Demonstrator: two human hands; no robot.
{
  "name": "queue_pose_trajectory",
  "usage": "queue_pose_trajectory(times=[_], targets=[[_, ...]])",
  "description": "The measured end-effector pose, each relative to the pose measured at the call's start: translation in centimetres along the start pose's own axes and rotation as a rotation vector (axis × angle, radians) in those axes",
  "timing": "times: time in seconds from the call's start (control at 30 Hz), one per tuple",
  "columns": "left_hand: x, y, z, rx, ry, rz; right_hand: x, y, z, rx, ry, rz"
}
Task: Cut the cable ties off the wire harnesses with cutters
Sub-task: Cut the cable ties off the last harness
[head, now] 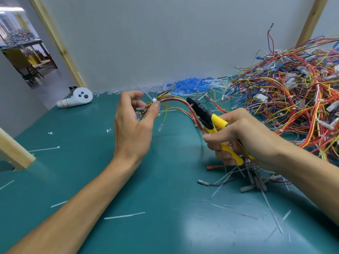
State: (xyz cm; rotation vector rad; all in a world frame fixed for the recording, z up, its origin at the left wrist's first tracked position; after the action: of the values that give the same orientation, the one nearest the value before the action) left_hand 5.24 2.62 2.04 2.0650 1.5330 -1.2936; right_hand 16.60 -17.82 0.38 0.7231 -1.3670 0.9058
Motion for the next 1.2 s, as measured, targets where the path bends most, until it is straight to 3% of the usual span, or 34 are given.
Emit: queue_pose_trajectory(times=[0.37, 0.57, 0.77, 1.2], targets=[[0.7, 0.2, -1.0, 0.057, 0.112, -0.111, 0.1, -0.2, 0.1, -0.023, 0.038, 0.038], [0.6, 0.6, -0.8, 0.141, 0.104, 0.131, 0.3, -0.6, 0.4, -0.084, 0.012, 0.046], [1.3, 0.5, -1.0, 0.100, 0.057, 0.172, 0.9, -1.3, 0.4, -0.190, -0.075, 0.013], [1.1, 0.0, -1.3, 0.059, 0.107, 0.061, -0.1, -2.9, -0.1, -0.349, -0.048, -0.487]])
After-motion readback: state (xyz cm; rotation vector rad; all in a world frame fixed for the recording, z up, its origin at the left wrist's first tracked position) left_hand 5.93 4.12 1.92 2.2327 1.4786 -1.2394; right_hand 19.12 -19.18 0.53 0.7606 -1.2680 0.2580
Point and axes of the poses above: each hand's wrist, its own z-axis away from the middle knuckle, its own y-axis out of the palm, x = y × z, the point moved 5 cm from there along -z, towards the middle knuckle, and after that the axes turned 1 degree about y, right-handed, at the moved point
